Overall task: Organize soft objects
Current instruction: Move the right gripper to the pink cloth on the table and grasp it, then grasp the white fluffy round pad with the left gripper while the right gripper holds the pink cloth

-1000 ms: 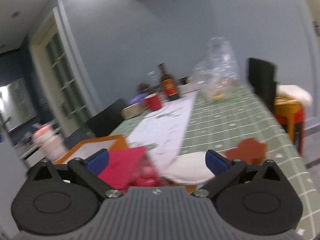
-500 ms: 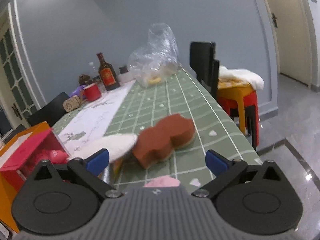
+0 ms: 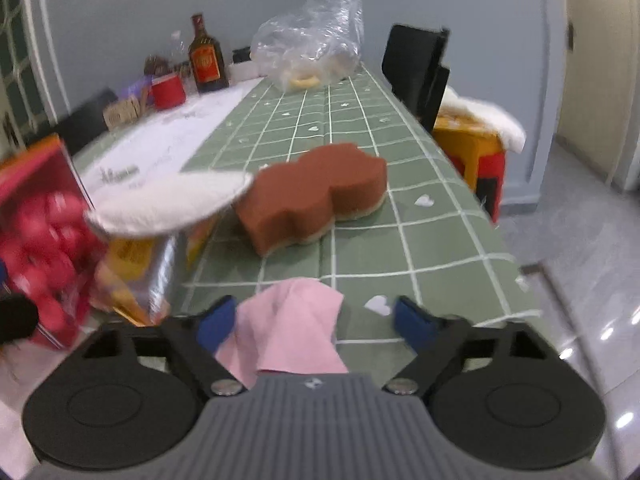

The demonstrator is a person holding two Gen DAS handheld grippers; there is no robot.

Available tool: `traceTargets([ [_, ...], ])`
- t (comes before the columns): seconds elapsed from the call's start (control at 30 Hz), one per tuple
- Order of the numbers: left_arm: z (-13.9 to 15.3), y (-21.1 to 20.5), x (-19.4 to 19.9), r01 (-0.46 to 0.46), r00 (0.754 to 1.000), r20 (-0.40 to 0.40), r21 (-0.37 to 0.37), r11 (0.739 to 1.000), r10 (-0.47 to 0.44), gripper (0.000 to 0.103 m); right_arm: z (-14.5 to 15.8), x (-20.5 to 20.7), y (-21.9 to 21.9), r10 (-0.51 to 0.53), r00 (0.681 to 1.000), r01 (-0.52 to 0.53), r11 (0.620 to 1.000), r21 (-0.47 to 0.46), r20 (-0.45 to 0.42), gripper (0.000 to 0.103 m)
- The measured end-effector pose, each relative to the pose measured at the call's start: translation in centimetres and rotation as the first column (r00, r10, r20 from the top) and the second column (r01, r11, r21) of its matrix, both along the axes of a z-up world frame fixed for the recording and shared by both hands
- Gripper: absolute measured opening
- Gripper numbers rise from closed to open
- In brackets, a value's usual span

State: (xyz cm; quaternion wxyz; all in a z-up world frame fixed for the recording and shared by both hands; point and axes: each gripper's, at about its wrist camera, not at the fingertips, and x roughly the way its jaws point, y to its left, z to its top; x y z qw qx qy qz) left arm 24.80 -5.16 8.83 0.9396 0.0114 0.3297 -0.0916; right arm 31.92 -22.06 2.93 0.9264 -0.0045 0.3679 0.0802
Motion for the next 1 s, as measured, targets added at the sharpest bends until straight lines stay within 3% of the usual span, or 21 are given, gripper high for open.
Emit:
traceTargets([
  [0.1,0.1,-0.6,0.3,0.017,1.000,0.010,0.015,1.000,-0.017,0.090,-0.1,-0.3,0.4,0.035,0.999,-0.034,0.998,-0.055,0.016,0.057],
  [0.17,0.1,-1.2,0.6,0.023,1.000,0.015,0.030,0.999,-0.023,0.090,0.0,-0.4,0.7,0.059,0.998,-0.058,0.997,-0.050,0.020,0.040],
  [0.2,0.1,-1.6,0.8,0.024,1.000,0.020,0.041,0.999,-0.024,0.090,0.1,-0.5,0.8,0.067,0.997,-0.065,0.996,-0.056,0.026,0.019],
  [0.23,0.0,-1.8,1.0,0.020,0.999,0.026,0.052,0.998,-0.021,0.090,0.0,-0.5,1.0,0.073,0.997,-0.071,0.995,-0.066,0.029,0.012],
  [0.4,-0.1,-3.5,2.6,-0.015,0.998,0.054,0.117,0.993,0.009,0.090,0.1,-0.5,0.9,0.086,0.996,-0.084,0.994,-0.069,0.031,0.011],
  [0.53,-0.8,-4.8,3.6,-0.098,0.988,0.135,0.170,0.981,0.075,0.090,0.0,-0.5,0.7,0.078,0.997,-0.077,0.995,-0.058,0.029,0.010],
  [0.7,-2.5,-7.0,4.5,-0.052,0.983,0.183,0.295,0.954,-0.003,0.087,0.0,-0.5,0.6,0.080,0.996,-0.078,0.996,-0.051,0.029,0.010],
  [0.83,-3.5,-8.1,5.5,0.010,0.987,0.145,0.355,0.935,-0.066,0.088,0.0,-0.5,0.6,0.083,0.996,-0.081,0.995,-0.055,0.032,0.010],
  [1.0,-4.1,-8.4,7.4,-0.046,0.989,0.148,0.383,0.923,-0.012,0.087,0.0,-0.5,0.5,0.084,0.996,-0.083,0.995,-0.049,0.031,0.010],
])
